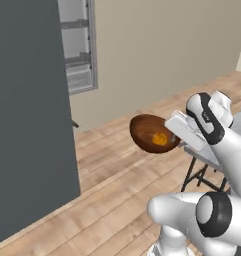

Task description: Move the mug from next to the sink to the open cabinet. Then, move the bowl with the orange to the fridge to clear the area for faucet cleaning.

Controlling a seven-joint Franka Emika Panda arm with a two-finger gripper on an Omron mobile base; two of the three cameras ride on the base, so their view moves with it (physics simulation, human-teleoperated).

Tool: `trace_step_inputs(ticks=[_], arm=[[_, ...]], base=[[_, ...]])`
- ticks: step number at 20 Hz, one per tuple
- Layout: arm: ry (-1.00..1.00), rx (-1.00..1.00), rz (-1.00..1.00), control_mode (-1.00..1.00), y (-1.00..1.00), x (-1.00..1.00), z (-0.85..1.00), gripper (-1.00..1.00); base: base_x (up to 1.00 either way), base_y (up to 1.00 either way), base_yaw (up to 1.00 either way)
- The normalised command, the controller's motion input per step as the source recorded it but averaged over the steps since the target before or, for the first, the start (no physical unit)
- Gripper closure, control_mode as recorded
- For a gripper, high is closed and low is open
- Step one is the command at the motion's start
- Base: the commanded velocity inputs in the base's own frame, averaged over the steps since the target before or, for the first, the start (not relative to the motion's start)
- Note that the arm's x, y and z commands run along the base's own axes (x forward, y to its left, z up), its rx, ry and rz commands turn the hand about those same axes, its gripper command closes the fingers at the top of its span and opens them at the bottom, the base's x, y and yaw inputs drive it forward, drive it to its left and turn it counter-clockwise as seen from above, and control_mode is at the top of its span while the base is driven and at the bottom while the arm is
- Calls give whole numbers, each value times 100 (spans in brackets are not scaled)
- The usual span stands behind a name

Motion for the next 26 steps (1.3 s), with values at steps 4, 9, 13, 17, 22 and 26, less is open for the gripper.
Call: trace_step_inputs(ticks=[4, 9, 13, 17, 22, 26], arm=[[0, 0, 0, 100, 0, 0, 0, 100], [0, 0, 0, 100, 0, 0, 0, 100], [0, 0, 0, 100, 0, 0, 0, 100], [0, 0, 0, 100, 0, 0, 0, 100], [0, 0, 0, 100, 0, 0, 0, 100], [0, 0, 0, 100, 0, 0, 0, 100]], base=[[100, 97, -23], [100, 23, -25], [100, 2, -17], [100, 3, -18], [100, 3, -17], [100, 0, -10]])
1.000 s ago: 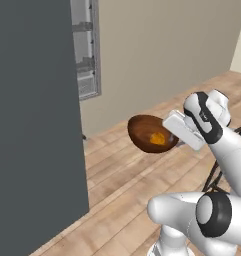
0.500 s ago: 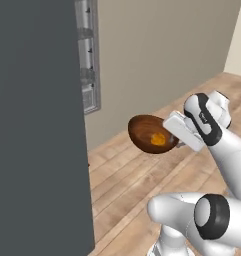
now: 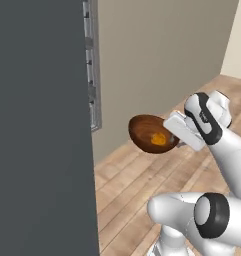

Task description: Move the mug from next to the sink to the open cabinet. Then, move the bowl with the orange to the fridge to clear the area for faucet cleaning.

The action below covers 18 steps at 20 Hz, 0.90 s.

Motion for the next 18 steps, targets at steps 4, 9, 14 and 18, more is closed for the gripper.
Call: trace_step_inputs(ticks=[4, 9, 14, 18], arm=[[0, 0, 0, 100, 0, 0, 0, 100], [0, 0, 0, 100, 0, 0, 0, 100], [0, 0, 0, 100, 0, 0, 0, 100], [0, 0, 0, 100, 0, 0, 0, 100]], base=[[100, -16, -2], [79, -26, 29], [1, 3, 80], [0, 6, 87]])
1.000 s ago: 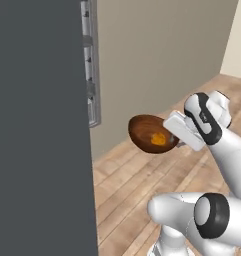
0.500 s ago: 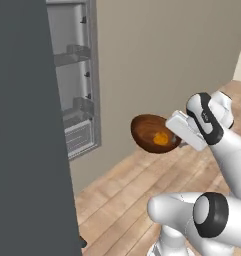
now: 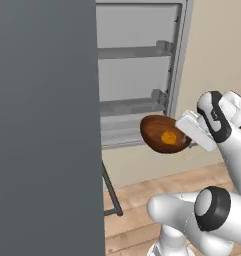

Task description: Move the mug from next to the sink to the open cabinet. Then, move the bowl with the orange to the fridge to clear the area for faucet cleaning.

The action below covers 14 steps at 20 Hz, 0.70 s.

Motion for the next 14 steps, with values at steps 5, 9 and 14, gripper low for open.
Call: trace_step_inputs(ticks=[5, 9, 14], arm=[[0, 0, 0, 100, 0, 0, 0, 100], [0, 0, 0, 100, 0, 0, 0, 100], [0, 0, 0, 100, 0, 0, 0, 100]], base=[[23, -18, 71], [99, -35, 55], [8, 0, 87]])
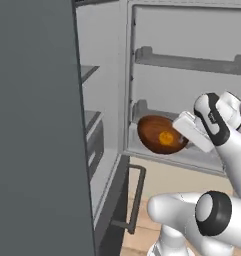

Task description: Move the mug from next to the sink to the open cabinet. Then, move the bowl with the orange to the fridge to clear the area for faucet cleaning.

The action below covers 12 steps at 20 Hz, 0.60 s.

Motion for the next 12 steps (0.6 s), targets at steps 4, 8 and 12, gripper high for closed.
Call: trace_step_inputs(ticks=[4, 8, 12], arm=[[0, 0, 0, 100, 0, 0, 0, 100], [0, 0, 0, 100, 0, 0, 0, 100], [0, 0, 0, 100, 0, 0, 0, 100]], base=[[-29, 0, 93], [-8, 0, 94], [26, 0, 41]])
